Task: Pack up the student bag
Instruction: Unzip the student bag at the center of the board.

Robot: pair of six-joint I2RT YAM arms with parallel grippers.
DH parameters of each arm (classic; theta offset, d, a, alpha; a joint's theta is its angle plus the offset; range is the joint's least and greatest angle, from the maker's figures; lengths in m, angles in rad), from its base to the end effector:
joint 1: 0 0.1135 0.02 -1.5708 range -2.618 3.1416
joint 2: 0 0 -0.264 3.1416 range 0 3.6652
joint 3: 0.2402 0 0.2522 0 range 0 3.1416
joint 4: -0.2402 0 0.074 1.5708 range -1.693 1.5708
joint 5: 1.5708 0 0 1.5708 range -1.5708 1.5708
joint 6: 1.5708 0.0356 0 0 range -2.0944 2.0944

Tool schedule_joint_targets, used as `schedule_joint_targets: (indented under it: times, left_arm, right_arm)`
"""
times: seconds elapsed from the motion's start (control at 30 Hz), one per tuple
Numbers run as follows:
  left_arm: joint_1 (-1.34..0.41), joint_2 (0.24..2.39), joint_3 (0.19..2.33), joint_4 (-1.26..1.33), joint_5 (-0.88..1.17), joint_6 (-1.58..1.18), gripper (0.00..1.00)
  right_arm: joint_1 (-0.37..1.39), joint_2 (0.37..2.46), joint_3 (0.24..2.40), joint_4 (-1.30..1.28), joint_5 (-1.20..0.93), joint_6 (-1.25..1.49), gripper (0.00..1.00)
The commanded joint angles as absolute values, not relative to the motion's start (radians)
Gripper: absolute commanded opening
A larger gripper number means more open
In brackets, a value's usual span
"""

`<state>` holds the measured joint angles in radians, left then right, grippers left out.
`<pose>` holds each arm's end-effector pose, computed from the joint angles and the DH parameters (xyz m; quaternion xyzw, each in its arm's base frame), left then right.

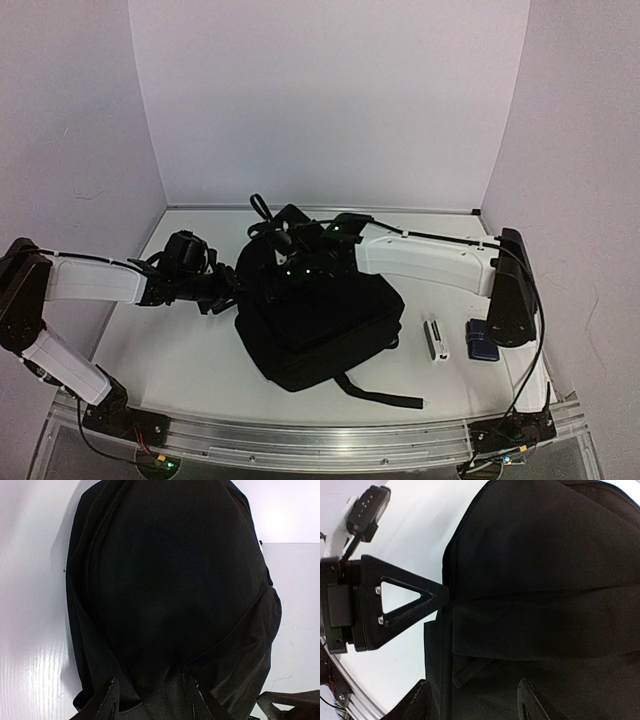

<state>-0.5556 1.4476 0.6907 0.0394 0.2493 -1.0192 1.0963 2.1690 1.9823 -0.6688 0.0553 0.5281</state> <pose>0.2405 -0.1597 0.1796 -0.1574 0.8910 -0.3708 0.2096 0.2267 0.4371 0.2624 -0.2532 0.9015 0.2362 0.2595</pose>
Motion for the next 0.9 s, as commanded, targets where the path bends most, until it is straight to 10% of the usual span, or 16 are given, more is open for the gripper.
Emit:
schedule_joint_targets:
  times: [0.0, 0.47, 0.87]
  left_arm:
    - [-0.558, 1.417, 0.677, 0.092, 0.235, -1.024, 0.46]
    - [-0.558, 1.441, 0.673, 0.101, 0.233, -1.032, 0.48]
    - [-0.532, 1.529, 0.675, 0.146, 0.257, -1.046, 0.31]
  right_arm:
    - [1.113, 2.198, 2.012, -0.687, 0.145, 0.551, 0.58]
    - [1.119, 2.266, 2.005, -0.710, 0.192, 0.559, 0.53]
    - [1.118, 2.196, 1.984, -0.713, 0.246, 0.507, 0.26]
